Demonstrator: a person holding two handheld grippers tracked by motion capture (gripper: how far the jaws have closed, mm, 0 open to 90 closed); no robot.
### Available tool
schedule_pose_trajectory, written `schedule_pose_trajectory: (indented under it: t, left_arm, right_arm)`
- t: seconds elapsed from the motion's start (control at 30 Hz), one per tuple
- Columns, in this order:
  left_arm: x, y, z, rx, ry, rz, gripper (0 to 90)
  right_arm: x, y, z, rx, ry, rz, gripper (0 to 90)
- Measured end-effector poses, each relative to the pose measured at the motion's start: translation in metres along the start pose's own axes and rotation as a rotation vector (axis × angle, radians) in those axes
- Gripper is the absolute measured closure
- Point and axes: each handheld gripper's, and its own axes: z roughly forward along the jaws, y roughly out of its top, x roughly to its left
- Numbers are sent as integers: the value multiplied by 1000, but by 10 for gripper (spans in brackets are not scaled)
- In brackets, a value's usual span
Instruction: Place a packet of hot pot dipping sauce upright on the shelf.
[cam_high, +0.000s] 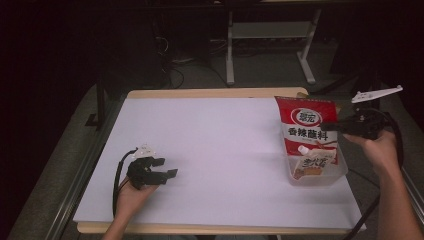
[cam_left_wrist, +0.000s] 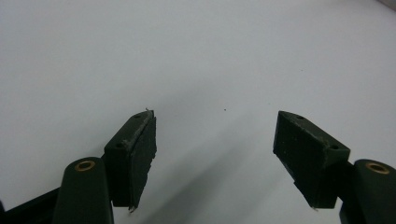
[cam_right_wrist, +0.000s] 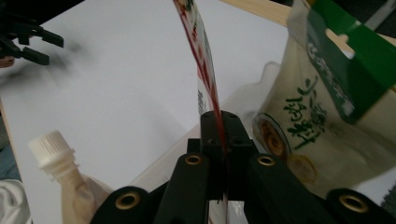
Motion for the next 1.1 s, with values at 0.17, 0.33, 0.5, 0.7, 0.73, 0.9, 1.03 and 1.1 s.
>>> schedule_pose_trajectory:
  t: [0.17,0.33,0.5,0.7,0.73,0.9,1.03,1.1]
  left_arm:
    - [1,0,0,-4,1,3,299]
    - [0,0,-1,-8,0,-5,298]
    - [0,0,0,1,-3,0,297]
    - [0,0,0,0,-4,0,297]
    - [0,0,0,0,-4,-1,297]
    - [-1,0,-1,-9,-5,-10,296]
    - [-1,0,-1,-14,-9,-20,295]
    - [-1,0,-1,-15,-10,-20,294]
  right_arm:
    - [-4,-6,-7,6,-28,25,796]
    - [-5,-9,-13,14,-80,37,724]
    - [-7,-10,-20,1,-102,49,676]
    - [-5,-7,-28,-10,-130,48,635]
    - [-4,-5,-30,-12,-138,51,625]
    - [1,3,-38,-33,-158,52,592]
    - [5,12,-43,-43,-164,40,582]
    - [7,18,-44,-42,-168,26,579]
